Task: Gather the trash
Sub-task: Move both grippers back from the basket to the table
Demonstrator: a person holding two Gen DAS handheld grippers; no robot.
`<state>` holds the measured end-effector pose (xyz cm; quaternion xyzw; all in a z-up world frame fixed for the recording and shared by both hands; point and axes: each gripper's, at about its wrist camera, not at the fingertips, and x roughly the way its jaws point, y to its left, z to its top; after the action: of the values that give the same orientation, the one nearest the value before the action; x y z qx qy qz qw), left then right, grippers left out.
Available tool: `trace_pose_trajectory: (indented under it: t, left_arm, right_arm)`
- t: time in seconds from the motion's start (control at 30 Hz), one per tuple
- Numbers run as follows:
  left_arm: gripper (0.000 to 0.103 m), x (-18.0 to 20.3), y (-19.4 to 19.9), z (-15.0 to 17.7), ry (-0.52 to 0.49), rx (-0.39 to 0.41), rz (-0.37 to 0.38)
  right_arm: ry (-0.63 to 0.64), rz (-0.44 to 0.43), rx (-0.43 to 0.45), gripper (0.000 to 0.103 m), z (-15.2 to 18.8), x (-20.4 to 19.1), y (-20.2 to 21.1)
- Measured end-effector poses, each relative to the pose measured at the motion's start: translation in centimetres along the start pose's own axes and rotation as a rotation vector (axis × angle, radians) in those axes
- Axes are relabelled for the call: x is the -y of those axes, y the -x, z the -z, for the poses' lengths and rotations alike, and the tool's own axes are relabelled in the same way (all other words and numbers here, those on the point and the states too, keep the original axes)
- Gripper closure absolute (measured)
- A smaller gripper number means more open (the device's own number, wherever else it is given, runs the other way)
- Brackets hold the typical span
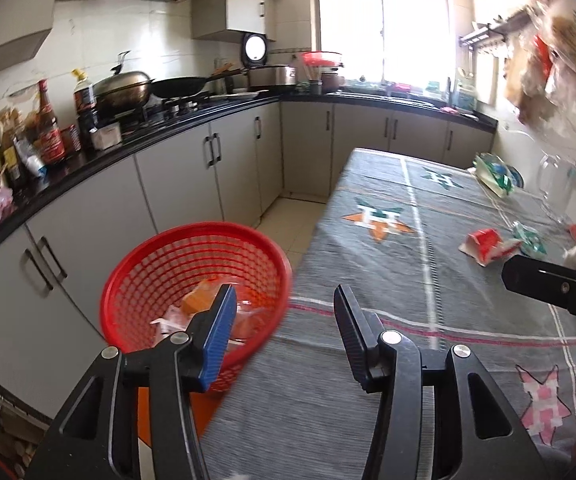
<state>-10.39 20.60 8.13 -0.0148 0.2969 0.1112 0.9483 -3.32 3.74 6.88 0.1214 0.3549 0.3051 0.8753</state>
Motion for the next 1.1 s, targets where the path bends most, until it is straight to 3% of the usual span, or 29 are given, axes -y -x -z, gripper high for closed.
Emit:
trace_pose_trajectory:
  t: [0.63,1.1]
  left_arm:
    - [0.051,12.2,-0.4,1.5,-0.206,-0.023,0.121]
    - [0.05,13.9,-2.2,2.9,-0.225,-0.074,0.148]
  right_arm:
    - [-0.191,0.114,0.13,0.043,2.2,9.4,9.9]
    - [-0.359,0.211,0.223,0.043,3.4,16.3,15.7]
